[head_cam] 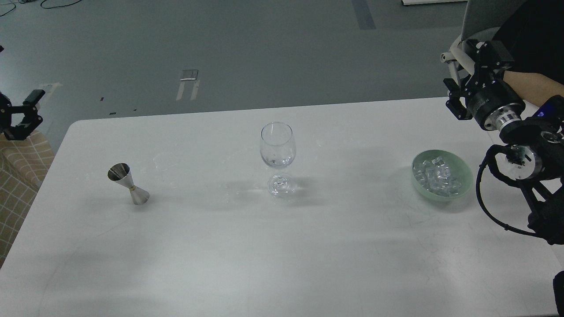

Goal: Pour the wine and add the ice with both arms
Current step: 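Raise the left arm away from the jigger and lift the right arm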

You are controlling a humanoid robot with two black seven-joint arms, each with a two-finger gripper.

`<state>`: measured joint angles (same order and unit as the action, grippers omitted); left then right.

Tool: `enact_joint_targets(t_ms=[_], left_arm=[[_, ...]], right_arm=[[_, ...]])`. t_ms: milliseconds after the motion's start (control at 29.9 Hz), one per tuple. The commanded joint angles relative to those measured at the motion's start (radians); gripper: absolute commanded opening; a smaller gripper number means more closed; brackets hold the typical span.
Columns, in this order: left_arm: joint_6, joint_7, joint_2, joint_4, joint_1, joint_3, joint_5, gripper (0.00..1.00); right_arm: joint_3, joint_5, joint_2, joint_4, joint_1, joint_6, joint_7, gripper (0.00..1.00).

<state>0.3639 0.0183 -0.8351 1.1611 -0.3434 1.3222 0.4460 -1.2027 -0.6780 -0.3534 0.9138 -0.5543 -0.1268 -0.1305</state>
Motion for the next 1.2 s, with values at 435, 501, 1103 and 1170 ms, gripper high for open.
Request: enact_joint_targets(t_ms=[435, 501, 1103, 1170], left_arm=[[0.001, -0.034, 0.304, -0.437, -0.447, -0.397, 0.014, 0.98], [0.004, -0.034, 0.309, -0.445, -0.451, -0.397, 0.008, 0.98], [-0.037, -0.103, 0.315, -0.449, -0.440, -0.410, 0.000, 0.98], [-0.028, -0.104, 0.315, -0.449, -0.439, -0.411, 0.005, 0.98]], right_arm=[[0.003, 0.002, -0.019, 0.000, -0.006, 0.001, 0.000, 1.00], [0.002, 0.002, -0.018, 0.000, -0.006, 0.001, 0.000, 1.00], [0.084, -0.008, -0.150, 0.085, 0.005, 0.001, 0.005, 1.00], [0.119, -0.011, -0.224, 0.134, 0.008, 0.001, 0.006, 1.00]])
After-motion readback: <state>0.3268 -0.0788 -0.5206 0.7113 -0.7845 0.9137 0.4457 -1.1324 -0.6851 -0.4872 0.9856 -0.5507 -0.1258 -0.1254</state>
